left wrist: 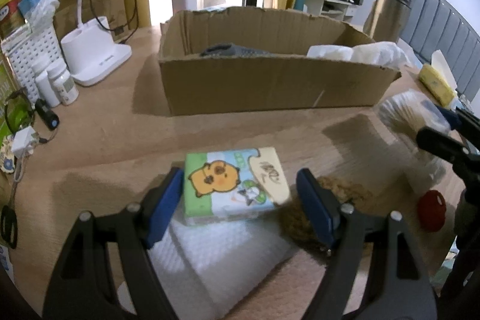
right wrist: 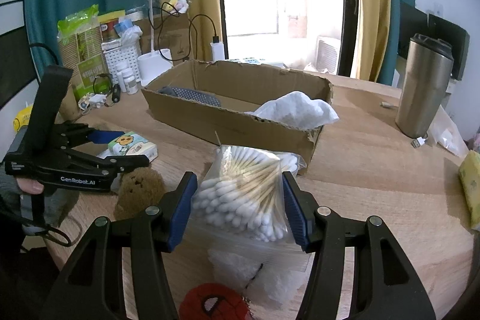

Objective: Organize soft objects
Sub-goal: 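Grasp the green tissue pack with the left gripper while the right gripper lifts the swab bag, then carry the tissue pack over the box while the right gripper lowers the swab bag inside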

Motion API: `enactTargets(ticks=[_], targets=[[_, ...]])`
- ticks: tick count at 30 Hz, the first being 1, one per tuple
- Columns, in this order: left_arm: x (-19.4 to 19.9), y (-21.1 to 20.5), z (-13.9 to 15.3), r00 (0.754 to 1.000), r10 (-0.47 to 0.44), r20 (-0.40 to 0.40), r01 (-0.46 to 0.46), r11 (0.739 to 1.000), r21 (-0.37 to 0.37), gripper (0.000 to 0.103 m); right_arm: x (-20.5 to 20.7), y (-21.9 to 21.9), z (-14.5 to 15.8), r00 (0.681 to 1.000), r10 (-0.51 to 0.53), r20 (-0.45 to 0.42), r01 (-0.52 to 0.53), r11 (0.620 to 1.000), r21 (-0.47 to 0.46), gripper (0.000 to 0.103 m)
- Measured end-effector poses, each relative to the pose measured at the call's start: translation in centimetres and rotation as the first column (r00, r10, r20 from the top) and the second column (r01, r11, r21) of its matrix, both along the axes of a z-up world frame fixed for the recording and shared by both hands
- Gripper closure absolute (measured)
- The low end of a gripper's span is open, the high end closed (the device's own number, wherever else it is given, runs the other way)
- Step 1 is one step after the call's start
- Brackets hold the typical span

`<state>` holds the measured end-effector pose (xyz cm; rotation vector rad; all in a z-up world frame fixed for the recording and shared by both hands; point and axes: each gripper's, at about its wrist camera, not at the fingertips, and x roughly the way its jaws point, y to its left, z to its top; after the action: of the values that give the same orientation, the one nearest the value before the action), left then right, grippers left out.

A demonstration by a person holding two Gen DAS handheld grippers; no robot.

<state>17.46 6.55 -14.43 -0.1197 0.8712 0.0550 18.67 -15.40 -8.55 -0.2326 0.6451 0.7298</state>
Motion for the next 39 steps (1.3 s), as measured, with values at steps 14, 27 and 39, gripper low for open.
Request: enactTargets(ticks=[14, 27, 39], targets=[[-0.9, -0.6, 0.9, 0.997, -0.049, 0.064, 0.051, 0.998, -0.020, 0.036, -0.1, -0.1, -0.1, 1.000, -0.006, -0.002, 0.006, 1.000, 0.004, 0.043], [-1.6, -0.1, 3.4, 0.987, -0.061, 0.146, 0.068, 0.997, -0.043, 0.036, 0.1, -0.4, 0.2, 1.000, -0.014, 0.005, 0.014, 1.000, 0.017, 0.043], [-1.6, 1.4, 6.9, 0.962, -0.053, 0.268, 0.071, 0.996, -0.056, 0.036, 0.2, -0.5, 1.0, 1.000, -0.012, 0.023, 0.012, 0.999, 0.030, 0.043]])
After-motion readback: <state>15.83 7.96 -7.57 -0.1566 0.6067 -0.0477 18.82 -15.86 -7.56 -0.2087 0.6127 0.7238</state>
